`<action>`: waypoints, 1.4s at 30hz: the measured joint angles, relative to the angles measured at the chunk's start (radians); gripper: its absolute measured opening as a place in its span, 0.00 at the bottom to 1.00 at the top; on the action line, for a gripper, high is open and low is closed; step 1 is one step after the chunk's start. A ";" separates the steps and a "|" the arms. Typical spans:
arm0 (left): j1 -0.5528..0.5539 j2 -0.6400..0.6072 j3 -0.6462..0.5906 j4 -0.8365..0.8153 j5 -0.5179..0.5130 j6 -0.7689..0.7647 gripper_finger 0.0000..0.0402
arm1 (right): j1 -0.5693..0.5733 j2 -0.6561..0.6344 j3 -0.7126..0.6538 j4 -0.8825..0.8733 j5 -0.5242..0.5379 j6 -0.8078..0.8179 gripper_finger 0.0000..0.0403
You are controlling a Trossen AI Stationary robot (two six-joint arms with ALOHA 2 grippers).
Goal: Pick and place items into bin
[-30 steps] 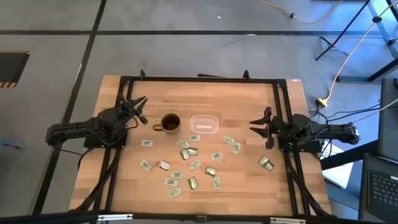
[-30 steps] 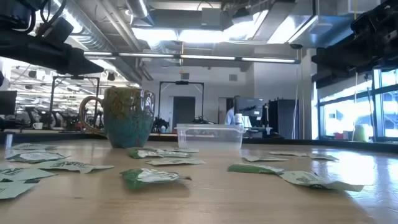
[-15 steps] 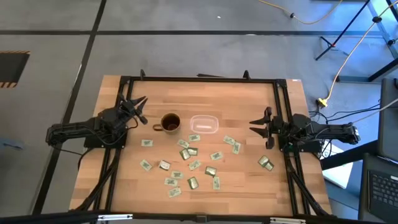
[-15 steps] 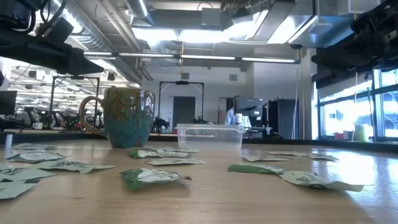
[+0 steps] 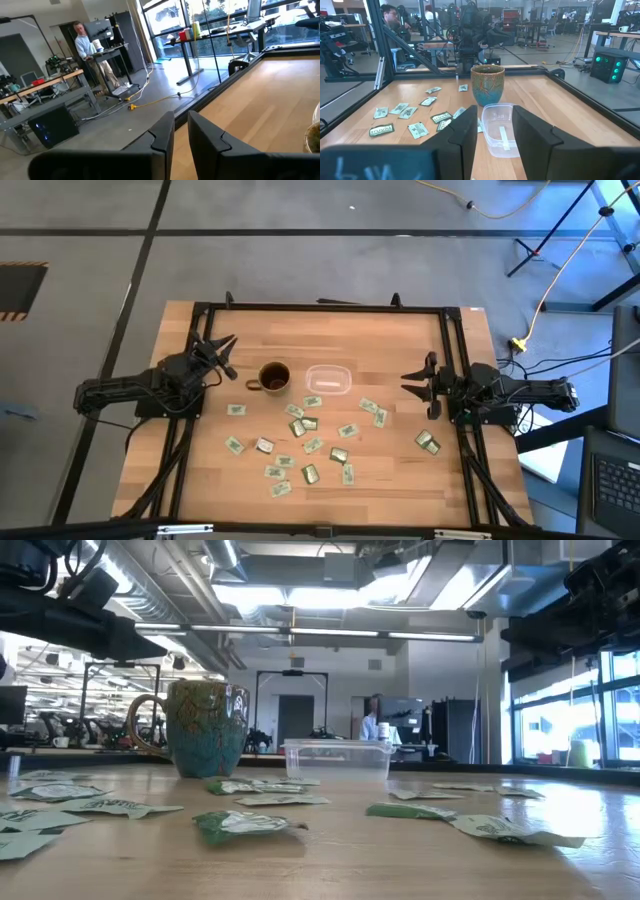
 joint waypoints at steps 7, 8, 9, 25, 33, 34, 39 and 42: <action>0.000 0.000 0.000 0.000 0.000 0.000 0.12 | 0.000 0.000 0.000 0.000 0.000 0.000 0.32; 0.000 0.000 0.000 0.000 0.000 0.000 0.13 | 0.000 0.000 0.000 0.000 0.000 0.000 0.32; 0.000 0.000 0.000 0.000 0.000 0.000 0.13 | 0.000 0.000 0.000 0.000 0.000 0.000 0.32; 0.000 0.000 0.000 0.000 0.000 0.000 0.12 | 0.000 0.000 0.000 0.000 0.000 0.000 0.32; 0.000 0.000 0.000 0.000 0.000 0.000 0.12 | 0.000 0.000 0.000 0.000 0.000 0.000 0.32; 0.000 0.000 0.000 0.000 0.000 0.000 0.12 | 0.000 0.000 0.000 0.000 0.000 0.000 0.32; 0.000 0.000 0.000 0.000 0.000 0.000 0.13 | 0.000 0.000 0.000 0.000 0.000 0.012 0.32; 0.000 0.000 0.000 0.000 0.000 0.000 0.13 | 0.000 0.000 0.000 0.000 0.000 0.029 0.32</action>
